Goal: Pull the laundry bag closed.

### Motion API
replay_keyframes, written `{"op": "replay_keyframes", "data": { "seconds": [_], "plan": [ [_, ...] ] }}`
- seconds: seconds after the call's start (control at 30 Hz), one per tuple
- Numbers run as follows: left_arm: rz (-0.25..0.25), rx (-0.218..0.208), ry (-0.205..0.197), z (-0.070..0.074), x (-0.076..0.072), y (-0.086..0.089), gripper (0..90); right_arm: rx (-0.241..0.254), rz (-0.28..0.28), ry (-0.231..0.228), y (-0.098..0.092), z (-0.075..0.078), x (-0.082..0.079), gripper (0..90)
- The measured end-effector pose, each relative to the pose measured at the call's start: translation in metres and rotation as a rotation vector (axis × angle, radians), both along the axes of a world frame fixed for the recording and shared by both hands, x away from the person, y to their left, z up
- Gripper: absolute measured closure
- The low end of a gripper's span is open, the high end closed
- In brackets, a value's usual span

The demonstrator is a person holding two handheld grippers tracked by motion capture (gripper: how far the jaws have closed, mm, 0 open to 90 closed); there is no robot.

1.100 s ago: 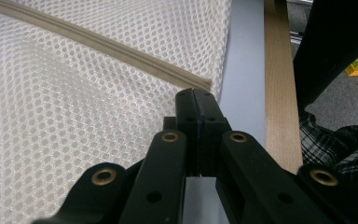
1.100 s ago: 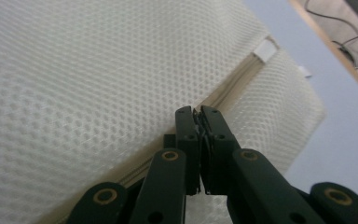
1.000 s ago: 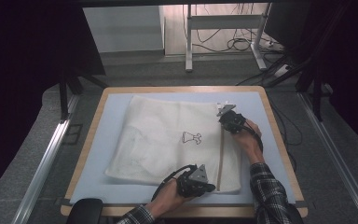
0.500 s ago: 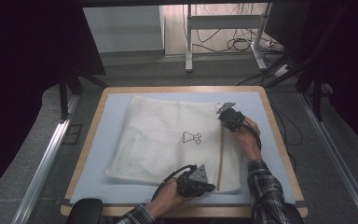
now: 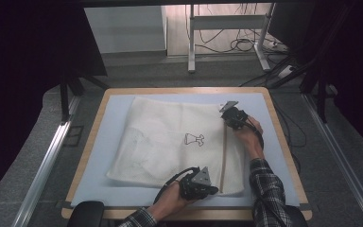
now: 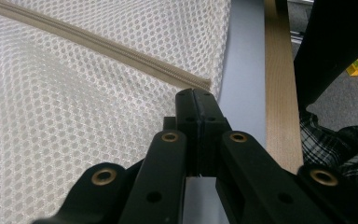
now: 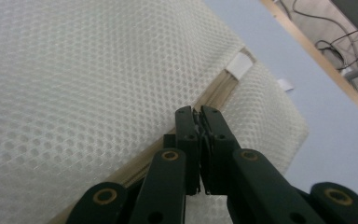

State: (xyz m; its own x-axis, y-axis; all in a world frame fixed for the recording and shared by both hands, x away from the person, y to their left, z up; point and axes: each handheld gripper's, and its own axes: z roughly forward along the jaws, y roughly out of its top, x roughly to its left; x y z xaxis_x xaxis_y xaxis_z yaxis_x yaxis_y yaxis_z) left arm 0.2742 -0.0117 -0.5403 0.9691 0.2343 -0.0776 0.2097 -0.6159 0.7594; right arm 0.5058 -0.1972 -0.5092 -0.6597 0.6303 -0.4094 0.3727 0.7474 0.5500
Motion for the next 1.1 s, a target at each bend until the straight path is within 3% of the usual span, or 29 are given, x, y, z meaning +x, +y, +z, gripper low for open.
{"op": "replay_keyframes", "data": {
  "seconds": [0.7,1.1],
  "plan": [
    [0.002,-0.001,-0.003,0.000,0.000,0.000,90.0,-0.030,-0.013,-0.018,0.003,0.000,0.017,85.9],
    [0.003,-0.001,-0.005,0.000,-0.001,0.000,90.0,-0.030,-0.012,-0.007,0.004,0.000,0.028,85.7]
  ]
}}
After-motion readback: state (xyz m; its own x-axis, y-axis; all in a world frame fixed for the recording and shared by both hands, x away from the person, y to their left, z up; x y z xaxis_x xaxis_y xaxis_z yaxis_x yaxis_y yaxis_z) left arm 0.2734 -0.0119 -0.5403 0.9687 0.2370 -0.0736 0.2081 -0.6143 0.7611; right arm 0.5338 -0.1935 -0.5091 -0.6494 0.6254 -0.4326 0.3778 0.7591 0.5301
